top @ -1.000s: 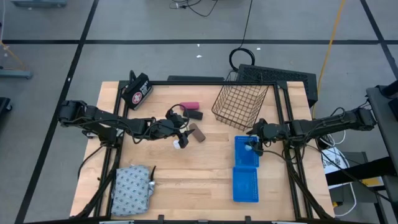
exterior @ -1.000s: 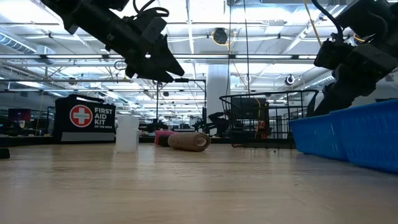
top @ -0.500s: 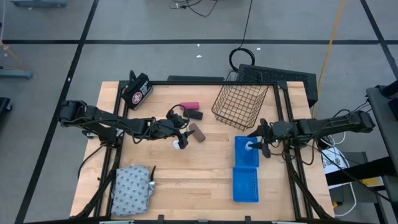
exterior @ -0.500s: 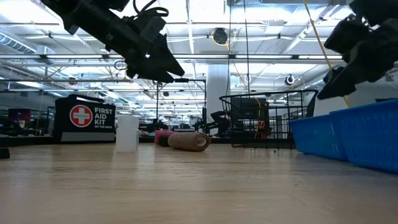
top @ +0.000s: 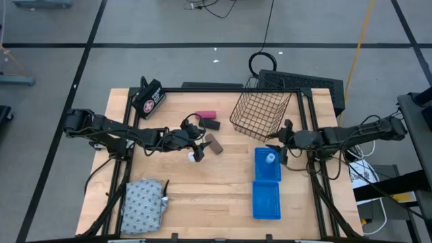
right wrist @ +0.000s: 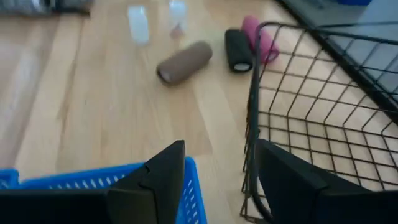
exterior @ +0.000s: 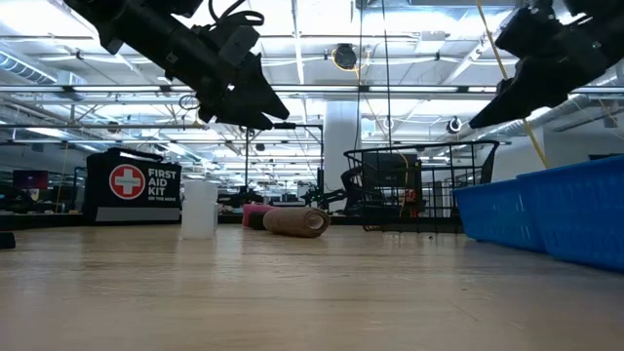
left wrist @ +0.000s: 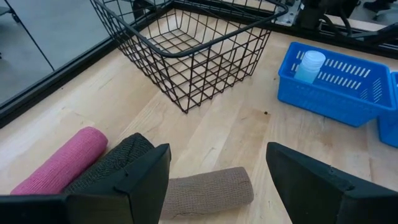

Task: Pick & Place Medicine items
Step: Adjust the wire basket

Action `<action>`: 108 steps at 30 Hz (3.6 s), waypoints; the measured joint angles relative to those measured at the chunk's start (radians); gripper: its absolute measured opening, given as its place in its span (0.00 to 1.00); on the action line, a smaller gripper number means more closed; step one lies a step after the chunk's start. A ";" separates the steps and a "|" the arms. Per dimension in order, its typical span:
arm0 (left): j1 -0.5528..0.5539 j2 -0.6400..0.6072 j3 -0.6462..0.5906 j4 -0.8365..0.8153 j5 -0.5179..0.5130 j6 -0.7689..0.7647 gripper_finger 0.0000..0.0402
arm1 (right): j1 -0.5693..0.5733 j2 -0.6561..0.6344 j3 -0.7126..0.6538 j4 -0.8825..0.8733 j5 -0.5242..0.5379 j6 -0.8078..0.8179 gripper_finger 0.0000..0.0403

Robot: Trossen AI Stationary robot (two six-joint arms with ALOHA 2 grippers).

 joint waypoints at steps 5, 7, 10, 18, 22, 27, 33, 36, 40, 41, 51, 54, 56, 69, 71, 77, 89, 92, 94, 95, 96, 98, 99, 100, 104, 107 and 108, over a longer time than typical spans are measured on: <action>0.000 0.000 0.000 0.001 -0.002 0.015 0.67 | -0.008 0.135 0.063 -0.090 0.028 -0.046 0.45; 0.000 0.000 0.000 0.002 -0.002 0.016 0.67 | -0.013 0.178 0.084 -0.117 0.072 -0.059 0.45; 0.000 0.000 0.000 0.003 -0.002 0.015 0.67 | -0.015 0.218 0.114 -0.127 0.094 -0.093 0.45; 0.000 0.000 0.000 0.002 -0.001 0.015 0.67 | -0.021 0.232 0.185 -0.128 0.168 -0.129 0.45; 0.000 0.000 0.000 0.001 -0.001 0.017 0.67 | -0.044 0.255 0.185 -0.151 0.148 -0.133 0.45; 0.000 0.000 0.000 0.001 0.001 0.017 0.67 | -0.073 0.317 0.185 -0.191 0.078 -0.102 0.45; 0.000 0.000 0.000 0.000 0.001 0.017 0.67 | -0.085 0.359 0.185 -0.197 0.076 -0.120 0.41; 0.000 0.000 0.000 0.000 0.001 0.015 0.67 | -0.085 0.357 0.185 -0.217 0.076 -0.143 0.34; 0.000 0.000 0.000 0.000 0.001 0.013 0.67 | -0.085 0.332 0.185 -0.246 0.074 -0.161 0.21; 0.000 0.000 0.000 0.000 0.001 0.013 0.67 | -0.085 0.325 0.185 -0.252 0.073 -0.168 0.17; 0.000 0.000 0.000 0.001 0.000 0.012 0.67 | -0.085 0.259 0.185 -0.330 0.069 -0.265 0.08; 0.000 0.000 0.000 0.001 0.000 0.009 0.67 | -0.085 0.256 0.185 -0.329 0.047 -0.299 0.10; 0.000 0.000 0.000 0.001 0.000 0.007 0.67 | -0.085 0.256 0.185 -0.328 0.045 -0.302 0.09; 0.000 0.000 0.000 0.001 0.000 0.007 0.67 | -0.091 0.256 0.199 -0.400 0.037 0.082 0.05; 0.000 0.000 0.000 0.001 0.000 0.008 0.67 | -0.091 0.255 0.201 -0.430 0.021 0.120 0.05; 0.000 0.000 0.000 0.001 0.000 0.008 0.67 | -0.092 0.255 0.201 -0.420 0.002 0.050 0.02; 0.000 0.000 0.000 0.001 0.000 0.006 0.67 | -0.105 0.257 0.216 -0.389 -0.114 -0.293 0.03; 0.000 0.000 0.000 0.002 0.000 0.006 0.67 | -0.116 0.258 0.231 -0.447 -0.112 -0.294 0.03; 0.000 0.000 0.000 0.002 0.000 0.006 0.67 | -0.126 0.265 0.240 -0.479 -0.110 -0.302 0.03; 0.000 0.000 0.000 0.002 0.000 0.006 0.67 | -0.130 0.266 0.245 -0.489 -0.111 -0.303 0.03; 0.000 0.000 0.000 0.005 0.000 0.006 0.67 | -0.134 0.266 0.247 -0.495 -0.111 -0.303 0.03; 0.000 0.000 0.000 0.008 0.000 0.005 0.67 | -0.138 0.266 0.248 -0.501 -0.111 -0.310 0.03; 0.000 0.000 0.000 0.009 0.000 0.005 0.67 | -0.138 0.265 0.248 -0.501 -0.111 -0.311 0.03; 0.000 0.000 0.000 0.010 0.000 0.005 0.67 | -0.138 0.265 0.248 -0.501 -0.111 -0.311 0.03; 0.000 0.000 0.000 0.017 0.000 0.005 0.67 | -0.138 0.265 0.248 -0.502 -0.111 -0.314 0.05; 0.000 0.000 0.000 0.017 0.000 0.005 0.67 | -0.139 0.266 0.248 -0.504 -0.103 -0.311 0.08; 0.000 0.000 0.000 0.017 0.000 0.005 0.67 | -0.139 0.266 0.248 -0.507 -0.098 -0.308 0.10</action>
